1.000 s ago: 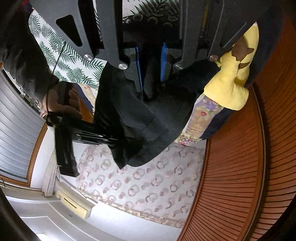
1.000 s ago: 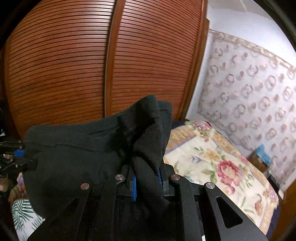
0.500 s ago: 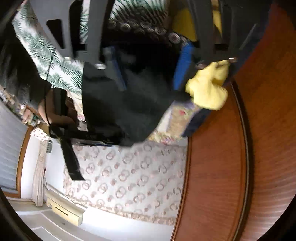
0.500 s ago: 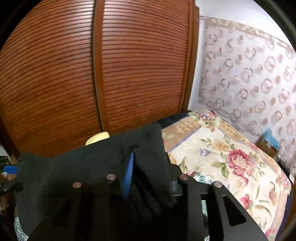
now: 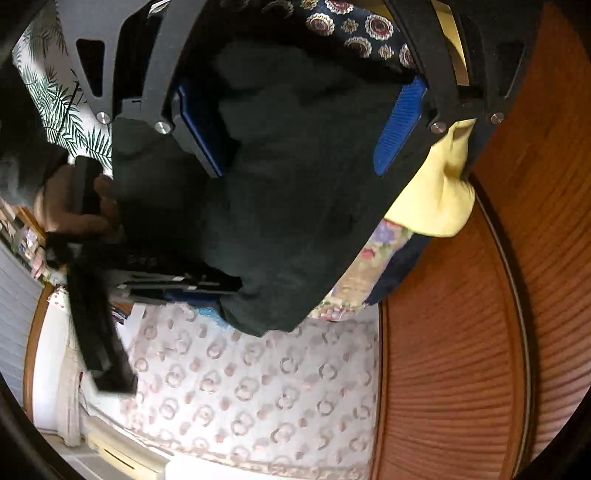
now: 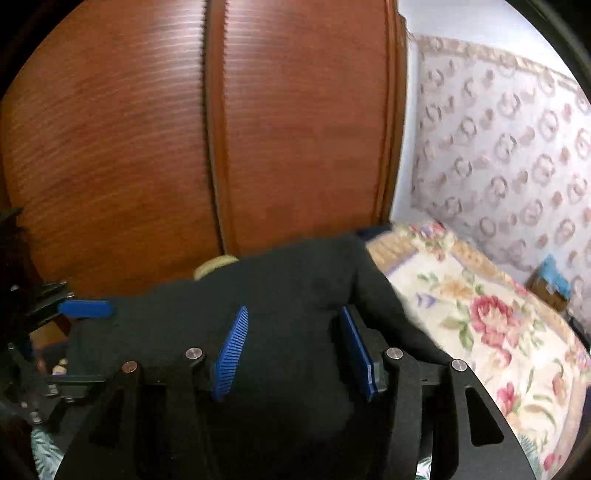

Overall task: Fold small clothes
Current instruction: 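Lower the black shirt onto the patterned clothes stack with both grippers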

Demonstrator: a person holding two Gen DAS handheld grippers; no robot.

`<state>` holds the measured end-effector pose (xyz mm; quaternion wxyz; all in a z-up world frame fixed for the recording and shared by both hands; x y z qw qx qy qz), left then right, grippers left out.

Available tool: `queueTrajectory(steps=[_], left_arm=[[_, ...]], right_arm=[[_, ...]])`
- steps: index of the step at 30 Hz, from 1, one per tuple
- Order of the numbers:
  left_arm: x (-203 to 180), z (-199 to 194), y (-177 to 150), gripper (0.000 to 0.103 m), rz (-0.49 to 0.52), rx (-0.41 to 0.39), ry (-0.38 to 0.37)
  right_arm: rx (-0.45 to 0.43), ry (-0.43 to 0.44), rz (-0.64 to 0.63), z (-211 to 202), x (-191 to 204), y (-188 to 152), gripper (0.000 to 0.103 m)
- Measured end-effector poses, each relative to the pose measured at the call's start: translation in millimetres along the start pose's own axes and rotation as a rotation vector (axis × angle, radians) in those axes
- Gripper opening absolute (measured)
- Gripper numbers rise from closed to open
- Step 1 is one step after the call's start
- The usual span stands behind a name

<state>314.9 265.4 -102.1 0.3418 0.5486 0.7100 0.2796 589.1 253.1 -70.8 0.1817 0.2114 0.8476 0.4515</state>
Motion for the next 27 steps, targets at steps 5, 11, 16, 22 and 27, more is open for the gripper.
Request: queueTrajectory(steps=[5, 11, 16, 22, 27], left_arm=[[1.5, 8.8, -7.4, 0.082, 0.004, 0.014, 0.005], [-6.1, 1.6, -3.6, 0.082, -0.007, 0.002, 0.011], [-13.6, -21.0, -2.5, 0.082, 0.005, -0.025, 0.005], [-18.7, -35.7, -14.5, 0.082, 0.020, -0.028, 0.014], [-15.0, -39.1, -13.7, 0.082, 0.008, -0.035, 0.013]], right_arm=[[-0.024, 0.026, 0.080, 33.7, -12.4, -13.1, 0.054], [-0.019, -0.015, 0.073, 26.7, -16.1, -15.9, 0.054], [-0.062, -0.032, 0.061, -24.3, 5.7, -9.3, 0.055], [-0.083, -0.006, 0.077, -58.6, 22.9, -28.9, 0.055], [-0.121, -0.010, 0.085, -67.2, 28.9, -26.1, 0.055]])
Point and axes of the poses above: each gripper's, at about its wrist camera, not at the fingertips, and z roughly the way its jaws point, x to its left, y to its top, the point moved 10 cm from there along z, roughly the way its jaws point, and after that the axes turned 3 degrees about -y, right-handed, at the moved point
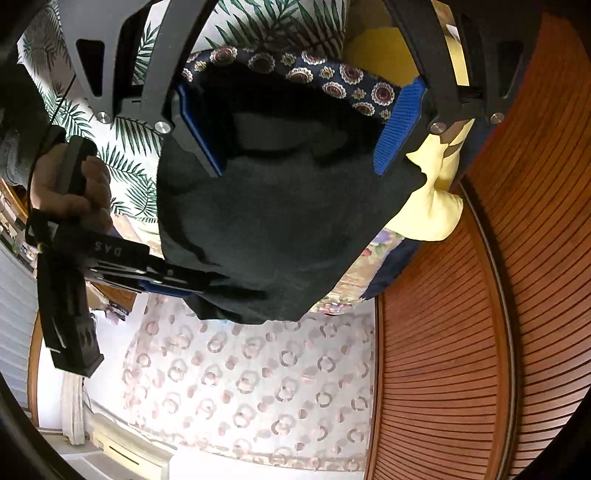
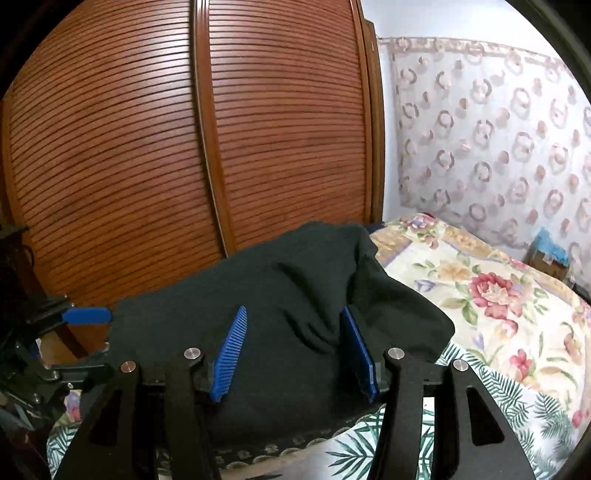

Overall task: Fold small clothes
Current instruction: 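Lower the black shirt onto the patterned clothes stack with both grippers, then open both grippers and pull them back from the stacked shirt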

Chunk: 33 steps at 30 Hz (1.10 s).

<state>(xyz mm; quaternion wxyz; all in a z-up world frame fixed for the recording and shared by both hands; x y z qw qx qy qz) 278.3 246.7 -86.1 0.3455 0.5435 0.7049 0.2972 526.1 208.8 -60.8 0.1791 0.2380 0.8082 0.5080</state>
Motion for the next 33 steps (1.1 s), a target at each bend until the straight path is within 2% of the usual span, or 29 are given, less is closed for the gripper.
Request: queueTrajectory(steps=[4, 6, 8, 12, 16, 18, 23, 27, 33], left_arm=[[0.3, -5.4, -1.5, 0.083, 0.003, -0.008, 0.000], [-1.1, -9.2, -1.8, 0.087, 0.007, -0.015, -0.002], [-0.5, -13.5, -1.0, 0.088, 0.010, -0.031, 0.008], [0.7, -23.6, 0.9, 0.088, 0.021, -0.070, 0.025], [-0.2, -28.7, -2.1, 0.088, 0.011, -0.075, 0.003], [-0.4, -31.4, -2.3, 0.088, 0.002, -0.083, -0.005], [0.9, -37.0, -2.9, 0.088, 0.004, -0.089, 0.004], [2.6, -39.3, -4.5, 0.088, 0.021, -0.079, 0.033], [-7.3, -46.6, -5.3, 0.088, 0.048, -0.084, 0.032]], right_arm=[[-0.027, -0.024, -0.025, -0.9, 4.6, 1.5, 0.055], [-0.053, -0.016, -0.036, -6.3, 11.0, 1.8, 0.056], [-0.068, 0.008, -0.052, -8.0, 20.4, 1.3, 0.058], [-0.027, 0.030, -0.068, 4.3, 25.0, -9.9, 0.060], [0.030, 0.016, -0.007, 30.8, -4.2, -1.9, 0.060], [0.092, 0.026, 0.025, 49.6, -22.0, 1.1, 0.060], [0.163, -0.045, 0.090, 80.7, -69.8, 3.6, 0.060], [0.130, -0.075, 0.115, 69.2, -80.0, 12.0, 0.060], [0.056, -0.077, 0.070, 19.9, -38.0, 12.7, 0.060]])
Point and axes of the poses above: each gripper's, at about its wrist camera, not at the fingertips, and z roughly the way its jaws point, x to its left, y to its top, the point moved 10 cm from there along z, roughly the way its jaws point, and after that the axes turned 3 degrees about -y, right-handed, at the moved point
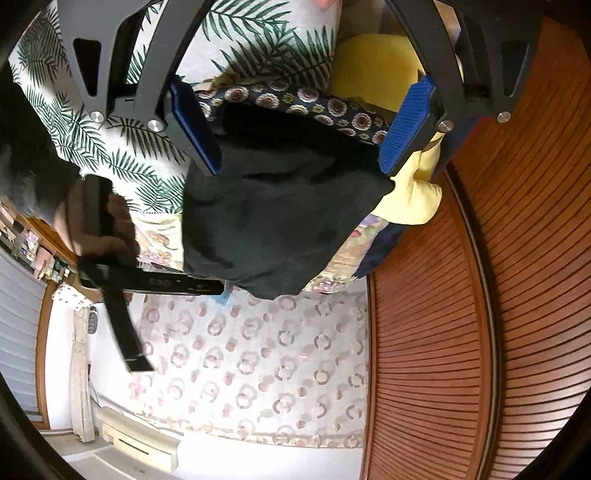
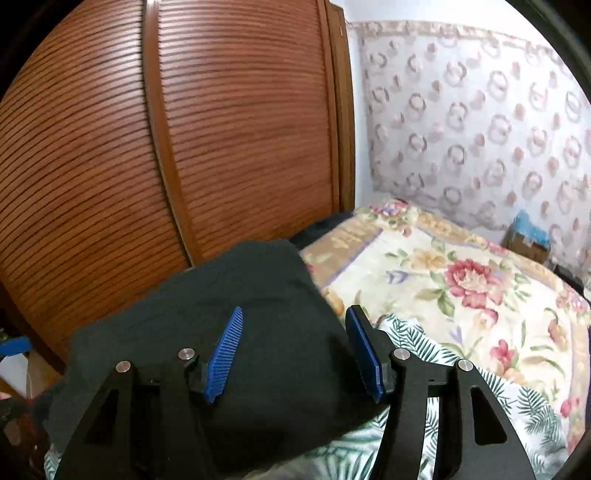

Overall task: Fold small clothes
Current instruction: 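Open both grippers and pull them back from the stacked shirt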

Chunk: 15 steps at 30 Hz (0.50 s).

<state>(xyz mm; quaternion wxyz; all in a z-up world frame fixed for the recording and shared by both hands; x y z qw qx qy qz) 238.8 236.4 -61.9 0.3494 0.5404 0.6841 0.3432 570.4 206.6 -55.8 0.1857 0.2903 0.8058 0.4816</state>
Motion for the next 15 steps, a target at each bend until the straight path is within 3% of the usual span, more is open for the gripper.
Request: queueTrajectory(steps=[5, 15], left_arm=[[-20.1, -14.2, -2.0, 0.088, 0.027, -0.017, -0.013], [-57.7, -50.1, -8.0, 0.088, 0.064, -0.032, -0.028]], right_arm=[[-0.032, 0.000, -0.014, -53.7, 33.3, -24.9, 0.062], [-0.072, -0.059, 0.008, -178.7, 60.0, -70.3, 0.081]])
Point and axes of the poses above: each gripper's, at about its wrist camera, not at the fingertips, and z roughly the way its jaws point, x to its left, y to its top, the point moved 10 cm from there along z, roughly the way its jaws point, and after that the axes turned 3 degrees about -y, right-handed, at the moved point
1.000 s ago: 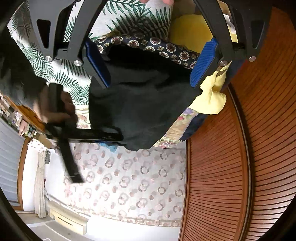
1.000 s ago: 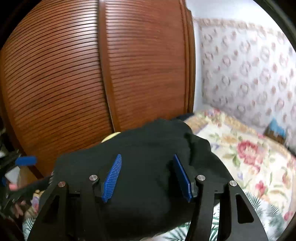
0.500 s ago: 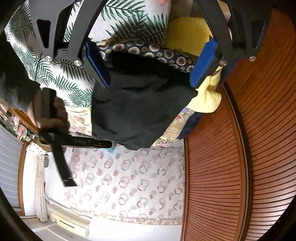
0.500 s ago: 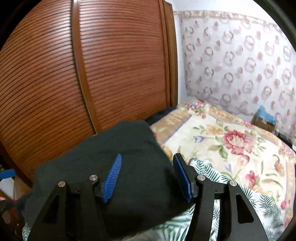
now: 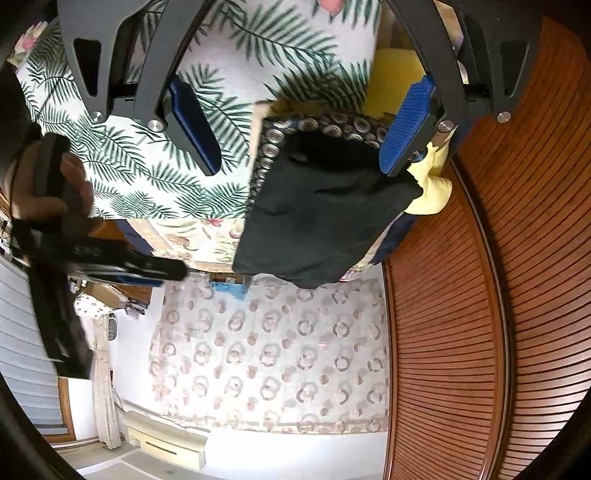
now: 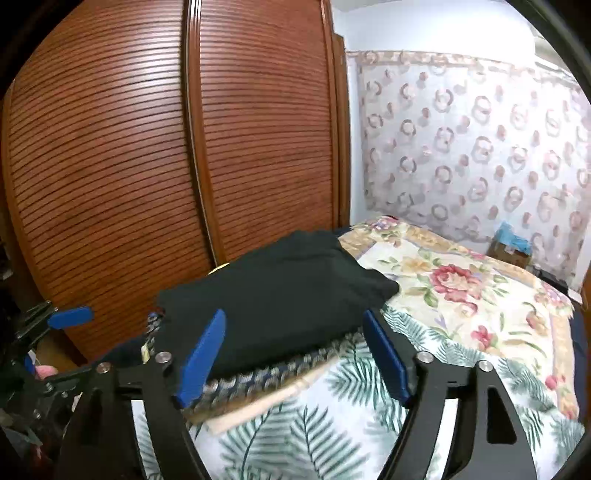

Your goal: Fold small clothes

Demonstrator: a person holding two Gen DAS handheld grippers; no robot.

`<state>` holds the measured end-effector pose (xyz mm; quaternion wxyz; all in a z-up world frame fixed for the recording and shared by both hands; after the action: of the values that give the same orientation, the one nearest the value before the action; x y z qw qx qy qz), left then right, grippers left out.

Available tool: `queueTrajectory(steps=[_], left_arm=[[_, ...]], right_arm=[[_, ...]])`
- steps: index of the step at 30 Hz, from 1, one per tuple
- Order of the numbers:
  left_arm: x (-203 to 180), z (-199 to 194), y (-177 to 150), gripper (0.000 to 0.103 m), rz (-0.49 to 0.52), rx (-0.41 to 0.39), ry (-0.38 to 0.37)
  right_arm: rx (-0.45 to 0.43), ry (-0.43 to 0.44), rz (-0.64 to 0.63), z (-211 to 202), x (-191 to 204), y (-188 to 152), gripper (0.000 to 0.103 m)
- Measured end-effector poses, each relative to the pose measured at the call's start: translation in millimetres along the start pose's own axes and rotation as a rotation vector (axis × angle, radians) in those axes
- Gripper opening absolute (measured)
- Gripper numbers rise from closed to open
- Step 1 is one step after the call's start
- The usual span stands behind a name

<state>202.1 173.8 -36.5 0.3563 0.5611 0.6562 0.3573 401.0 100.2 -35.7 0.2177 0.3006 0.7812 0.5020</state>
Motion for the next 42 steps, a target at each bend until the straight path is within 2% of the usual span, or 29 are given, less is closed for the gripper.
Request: queueTrajectory(steps=[6, 11, 20, 29, 37, 42], left_arm=[[-30.6, -15.8, -3.7, 0.088, 0.021, -0.011, -0.039], [-58.3, -26.7, -7.9, 0.088, -0.004, -0.023, -0.117], [-112.0, -32.7, -16.9, 0.088, 0.048, -0.001, -0.156], [-148.5, -54.5, -5.4, 0.088, 0.077, -0.042, -0.184], [-156.1, -73.3, 9.7, 0.088, 0.082, -0.095, -0.170], [-156.0, -75.3, 11.7, 0.088, 0.086, -0.102, -0.166]], right_arm=[[-0.011, -0.075, 0.036, -77.5, 5.4, -42.4, 0.082], [-0.001, -0.149, 0.069, -133.9, 3.9, -77.0, 0.082], [-0.030, -0.310, 0.152, -236.7, 14.6, -122.4, 0.082], [-0.110, -0.457, 0.224, -331.5, 16.1, -127.1, 0.082], [-0.168, -0.522, 0.241, -372.1, 29.4, -120.1, 0.082], [-0.171, -0.522, 0.241, -368.0, 33.3, -124.3, 0.082]])
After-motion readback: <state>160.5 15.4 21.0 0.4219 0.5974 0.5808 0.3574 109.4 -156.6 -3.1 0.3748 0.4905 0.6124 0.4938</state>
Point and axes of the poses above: each gripper's, at about its wrist camera, not at the fingertips, and z roughly the way its jaws point, x to its left, y to its top, the point moved 10 cm from there along z, roughly the way its jaws point, and after that the axes turned 3 degrees about -y, right-handed, at the moved point
